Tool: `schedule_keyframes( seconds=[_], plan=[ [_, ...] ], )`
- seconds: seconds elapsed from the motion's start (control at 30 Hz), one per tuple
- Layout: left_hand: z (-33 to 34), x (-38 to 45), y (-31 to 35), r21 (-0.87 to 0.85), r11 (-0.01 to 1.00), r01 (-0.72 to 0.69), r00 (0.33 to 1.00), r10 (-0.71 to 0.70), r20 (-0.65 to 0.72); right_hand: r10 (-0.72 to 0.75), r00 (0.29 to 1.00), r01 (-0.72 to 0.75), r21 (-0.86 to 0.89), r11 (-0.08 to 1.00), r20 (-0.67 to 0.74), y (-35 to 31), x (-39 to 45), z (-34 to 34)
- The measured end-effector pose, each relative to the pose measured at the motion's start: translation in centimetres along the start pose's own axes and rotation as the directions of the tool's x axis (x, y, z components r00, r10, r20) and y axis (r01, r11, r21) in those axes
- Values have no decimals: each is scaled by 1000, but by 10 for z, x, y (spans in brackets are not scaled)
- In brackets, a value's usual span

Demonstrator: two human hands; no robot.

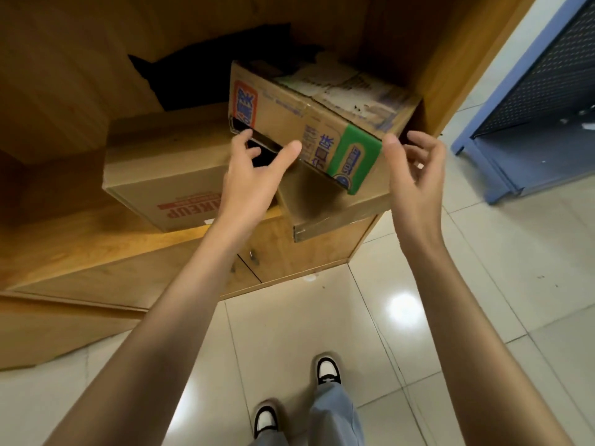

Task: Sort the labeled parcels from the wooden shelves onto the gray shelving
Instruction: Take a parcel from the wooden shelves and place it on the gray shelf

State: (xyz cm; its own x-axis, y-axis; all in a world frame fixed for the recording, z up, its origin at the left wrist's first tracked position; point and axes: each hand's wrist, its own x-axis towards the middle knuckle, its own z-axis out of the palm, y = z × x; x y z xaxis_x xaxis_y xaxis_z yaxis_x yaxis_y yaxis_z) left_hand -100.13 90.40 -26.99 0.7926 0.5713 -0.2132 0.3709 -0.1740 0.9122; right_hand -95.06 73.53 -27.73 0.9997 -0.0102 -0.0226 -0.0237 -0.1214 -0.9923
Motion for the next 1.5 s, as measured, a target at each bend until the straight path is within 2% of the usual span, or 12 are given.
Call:
schedule_keyframes(
  seconds=[0.07, 0.17, 0.3, 0.6, 0.97, 1.07, 1.17, 1.23, 1.27, 1.33, 1.4, 1.5],
  plan=[
    [13, 11, 10, -234, 956, 177, 984, -168, 57, 230, 973, -229, 107, 968, 1, -4, 19, 2],
    [31, 22, 24, -378, 884, 276, 961, -268, 76, 483, 868, -495, 149, 856, 114, -5, 42, 4],
    [48, 30, 31, -485, 827, 284, 946, -323, 4, 561, 772, -628, 217, 748, 300, -2, 54, 5],
    [48, 14, 32, -528, 820, 223, 952, -300, -62, 505, 779, -605, 231, 762, 373, -3, 39, -7],
    [-13, -84, 25, -489, 857, 161, 983, -182, 5, 446, 845, -525, 292, 800, 296, -41, -69, -27],
    [-43, -120, 23, -316, 945, 81, 991, -109, -73, 427, 873, -484, 308, 819, 237, -55, -115, -34],
    [-75, -157, 21, 23, 983, -180, 978, 181, -98, 403, 901, -434, 300, 849, 163, -71, -154, -47],
    [-93, -176, 24, 271, 858, -438, 893, 450, 17, 402, 909, -416, 304, 857, 111, -83, -174, -58],
    [-100, -183, 25, 398, 731, -555, 819, 564, 107, 403, 911, -410, 305, 859, 89, -90, -183, -63],
    [-108, -195, 31, 601, 370, -709, 623, 727, 287, 405, 912, -403, 306, 863, 59, -105, -199, -74],
    [-110, -204, 37, 670, 83, -738, 452, 797, 399, 405, 913, -400, 304, 865, 48, -121, -213, -84],
    [-108, -219, 49, 663, -35, -748, 322, 854, 408, 372, 926, -374, 264, 889, 60, -142, -230, -98]
  ],
)
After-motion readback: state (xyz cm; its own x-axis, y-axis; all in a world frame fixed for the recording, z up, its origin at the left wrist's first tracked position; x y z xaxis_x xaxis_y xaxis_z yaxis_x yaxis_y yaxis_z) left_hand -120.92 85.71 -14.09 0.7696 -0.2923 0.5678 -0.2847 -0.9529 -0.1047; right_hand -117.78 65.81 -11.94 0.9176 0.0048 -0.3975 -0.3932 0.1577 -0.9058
